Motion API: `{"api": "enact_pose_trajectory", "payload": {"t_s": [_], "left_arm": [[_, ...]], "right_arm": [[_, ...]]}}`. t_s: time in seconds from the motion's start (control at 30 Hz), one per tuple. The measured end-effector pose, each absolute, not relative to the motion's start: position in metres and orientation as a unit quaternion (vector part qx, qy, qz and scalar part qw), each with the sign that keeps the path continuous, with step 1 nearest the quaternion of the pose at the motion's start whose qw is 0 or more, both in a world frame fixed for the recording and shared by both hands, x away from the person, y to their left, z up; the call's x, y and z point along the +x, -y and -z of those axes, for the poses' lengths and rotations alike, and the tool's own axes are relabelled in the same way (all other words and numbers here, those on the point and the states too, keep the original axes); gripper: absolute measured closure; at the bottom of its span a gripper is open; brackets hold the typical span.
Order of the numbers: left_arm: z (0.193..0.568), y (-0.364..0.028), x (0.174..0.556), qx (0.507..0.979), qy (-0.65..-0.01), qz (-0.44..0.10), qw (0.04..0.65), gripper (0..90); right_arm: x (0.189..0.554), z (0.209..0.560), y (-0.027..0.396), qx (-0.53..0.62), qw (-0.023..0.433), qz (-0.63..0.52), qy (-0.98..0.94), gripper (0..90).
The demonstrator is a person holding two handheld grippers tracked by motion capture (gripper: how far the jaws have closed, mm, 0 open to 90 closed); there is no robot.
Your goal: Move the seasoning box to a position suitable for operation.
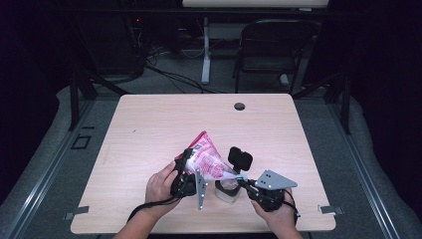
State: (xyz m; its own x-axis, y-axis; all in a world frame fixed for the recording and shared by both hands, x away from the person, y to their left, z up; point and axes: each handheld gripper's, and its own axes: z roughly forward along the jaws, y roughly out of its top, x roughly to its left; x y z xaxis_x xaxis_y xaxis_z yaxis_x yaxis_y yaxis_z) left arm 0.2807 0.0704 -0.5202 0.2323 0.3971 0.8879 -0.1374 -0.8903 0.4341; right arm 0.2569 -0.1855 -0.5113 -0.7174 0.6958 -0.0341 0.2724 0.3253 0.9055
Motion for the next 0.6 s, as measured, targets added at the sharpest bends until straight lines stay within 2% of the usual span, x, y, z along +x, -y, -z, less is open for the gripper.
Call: {"api": "enact_pose_trajectory", "payload": {"t_s": [0.6], "left_arm": [[0.5217,-0.0706,0.2784,0.751,-0.080,-0.619,0.216,66.0]], "right_arm": [[0.2561,0.5155,0.1841,0.306,0.211,-0.482,-0.793,90.0]]}}
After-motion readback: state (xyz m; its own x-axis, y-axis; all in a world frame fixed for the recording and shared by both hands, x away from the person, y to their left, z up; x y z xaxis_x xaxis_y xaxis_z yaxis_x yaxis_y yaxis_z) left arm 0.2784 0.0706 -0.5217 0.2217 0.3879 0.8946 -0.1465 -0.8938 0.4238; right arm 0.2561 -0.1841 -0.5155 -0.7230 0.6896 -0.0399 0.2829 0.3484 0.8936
